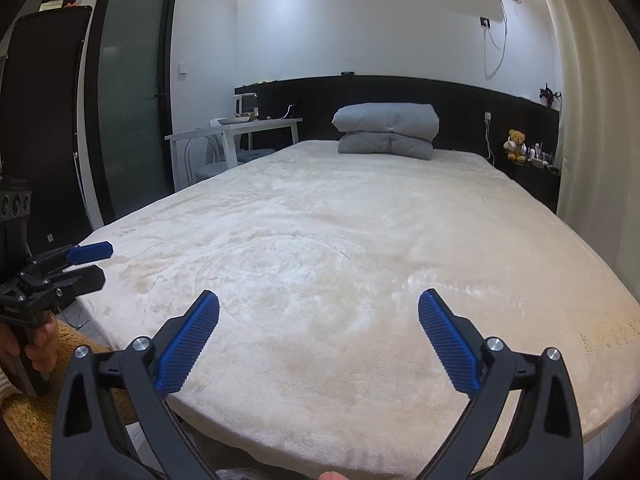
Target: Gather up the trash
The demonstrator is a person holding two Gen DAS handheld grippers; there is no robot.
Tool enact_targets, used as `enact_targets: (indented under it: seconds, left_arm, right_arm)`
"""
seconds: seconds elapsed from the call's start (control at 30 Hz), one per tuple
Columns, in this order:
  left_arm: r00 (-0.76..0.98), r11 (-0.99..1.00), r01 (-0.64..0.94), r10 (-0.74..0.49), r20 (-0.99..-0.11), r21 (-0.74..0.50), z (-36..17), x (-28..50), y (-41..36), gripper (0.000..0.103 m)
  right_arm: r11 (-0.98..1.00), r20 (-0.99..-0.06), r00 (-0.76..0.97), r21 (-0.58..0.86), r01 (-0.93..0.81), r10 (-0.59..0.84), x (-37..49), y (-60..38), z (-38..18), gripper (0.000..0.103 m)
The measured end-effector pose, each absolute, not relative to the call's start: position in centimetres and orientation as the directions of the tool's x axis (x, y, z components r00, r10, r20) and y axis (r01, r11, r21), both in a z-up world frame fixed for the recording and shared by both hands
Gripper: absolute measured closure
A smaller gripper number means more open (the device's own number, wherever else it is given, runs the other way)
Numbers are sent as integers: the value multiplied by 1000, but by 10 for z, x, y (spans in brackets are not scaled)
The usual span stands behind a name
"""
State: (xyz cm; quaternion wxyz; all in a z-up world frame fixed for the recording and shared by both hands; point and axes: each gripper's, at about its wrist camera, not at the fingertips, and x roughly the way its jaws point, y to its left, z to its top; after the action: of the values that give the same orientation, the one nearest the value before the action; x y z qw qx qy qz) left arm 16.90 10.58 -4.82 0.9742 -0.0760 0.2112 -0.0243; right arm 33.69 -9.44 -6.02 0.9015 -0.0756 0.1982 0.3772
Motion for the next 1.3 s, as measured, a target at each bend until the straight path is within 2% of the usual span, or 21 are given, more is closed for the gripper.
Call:
enact_targets:
  seconds: [0.07, 0.4, 1.3]
  left_arm:
    - [910, 990, 16, -71, -408, -137, -49, 169, 100, 6]
    - [901, 995, 35, -74, -428, -97, -53, 179, 84, 6]
    - [899, 994, 12, -57, -434, -106, -54, 180, 88, 6]
  right_arm:
    - [705, -446, 632, -5, -710, 634, 338, -89, -68, 5]
    - [673, -450, 592, 29, -739, 669, 340, -77, -73, 5]
    - [693, -469, 601, 35, -720, 648, 344, -74, -78, 5]
